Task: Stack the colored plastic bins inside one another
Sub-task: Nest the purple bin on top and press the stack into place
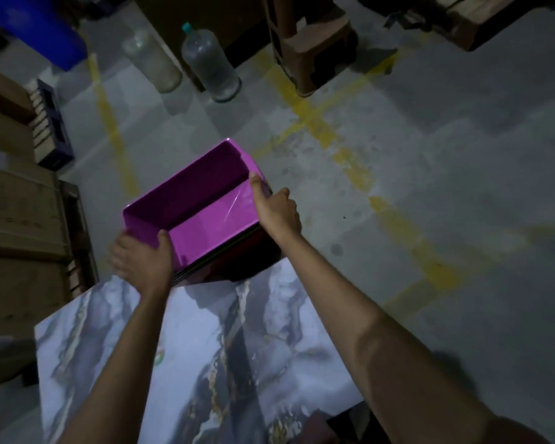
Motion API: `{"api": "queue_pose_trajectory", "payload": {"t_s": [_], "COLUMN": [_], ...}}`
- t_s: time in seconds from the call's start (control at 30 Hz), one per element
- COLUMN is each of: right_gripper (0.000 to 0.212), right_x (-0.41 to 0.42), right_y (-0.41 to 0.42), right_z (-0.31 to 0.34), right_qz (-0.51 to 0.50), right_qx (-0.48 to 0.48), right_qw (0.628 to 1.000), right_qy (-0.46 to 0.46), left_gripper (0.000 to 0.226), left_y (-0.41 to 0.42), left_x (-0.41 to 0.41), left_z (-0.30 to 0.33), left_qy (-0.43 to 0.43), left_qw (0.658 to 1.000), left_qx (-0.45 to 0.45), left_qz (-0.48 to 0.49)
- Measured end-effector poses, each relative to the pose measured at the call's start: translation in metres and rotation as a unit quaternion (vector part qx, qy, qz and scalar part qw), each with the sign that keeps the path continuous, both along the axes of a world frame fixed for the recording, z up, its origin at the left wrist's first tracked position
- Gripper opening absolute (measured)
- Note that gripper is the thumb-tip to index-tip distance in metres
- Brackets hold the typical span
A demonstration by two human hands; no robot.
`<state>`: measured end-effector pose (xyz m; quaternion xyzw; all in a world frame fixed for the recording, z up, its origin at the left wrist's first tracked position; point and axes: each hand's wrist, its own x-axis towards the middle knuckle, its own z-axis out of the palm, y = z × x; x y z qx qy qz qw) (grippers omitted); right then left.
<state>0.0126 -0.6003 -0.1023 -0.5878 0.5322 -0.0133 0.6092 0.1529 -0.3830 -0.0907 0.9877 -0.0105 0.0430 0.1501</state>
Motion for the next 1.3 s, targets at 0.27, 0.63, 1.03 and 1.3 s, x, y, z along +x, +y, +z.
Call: {"api": "queue_pose_trajectory", "payload": {"t_s": [0.27,0.63,1.03,1.3], "right_gripper": [0.095,0.110,0.096,0.052], "right_x": [0.022,0.012,-0.022,-0.020], "right_y": [-0.008,0.006,0.066,0.068], "right_z": [-0.002,-0.010,-0.032,-0.044], "right_qz": [0.009,-0.093,-0.225,-0.219], "right_qx": [-0.058,-0.016,0.309,0.231], "right_qw": [0.998,0.996,0.883,0.905], "right_qy": [0.014,-0.002,-0.271,-0.283], "left_gripper": [0.069,0.058,0.058,0.053], "left_y": [0.042,0.050,0.054,0.058], "left_x": [0.009,-0.012,-0.072,-0.068], "left_z": [-0.015,-0.017,-0.026,-0.028], "left_qy": [0.136,0.151,0.242,0.226], "left_qw": [0.974,0.890,0.532,0.560], "left_qx": [-0.169,-0.390,-0.769,-0.763], "left_qz": [0.065,0.181,0.261,0.232]}}
